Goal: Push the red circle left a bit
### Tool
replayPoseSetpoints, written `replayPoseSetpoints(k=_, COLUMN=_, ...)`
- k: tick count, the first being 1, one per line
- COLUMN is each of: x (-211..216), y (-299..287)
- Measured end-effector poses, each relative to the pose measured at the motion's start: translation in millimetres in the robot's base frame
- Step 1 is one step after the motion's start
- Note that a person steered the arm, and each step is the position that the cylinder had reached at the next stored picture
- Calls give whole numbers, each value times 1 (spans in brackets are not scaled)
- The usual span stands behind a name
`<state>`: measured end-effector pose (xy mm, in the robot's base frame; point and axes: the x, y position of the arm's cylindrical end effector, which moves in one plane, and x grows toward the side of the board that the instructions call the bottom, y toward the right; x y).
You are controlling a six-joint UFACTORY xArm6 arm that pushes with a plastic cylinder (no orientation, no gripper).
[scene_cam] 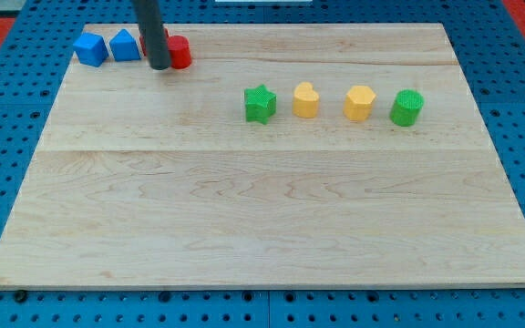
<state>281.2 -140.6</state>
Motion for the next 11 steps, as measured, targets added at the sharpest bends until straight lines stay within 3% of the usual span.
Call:
replayPoseSetpoints(k=2, x=-22, y=32)
replayPoseSetpoints(k=4, x=-20, y=103)
replayPoseSetpoints(k=5, x=-71, y=161)
replayPoseSetpoints(k=8, x=-89, y=45)
replayPoseSetpoints(k=11, x=-88, y=54)
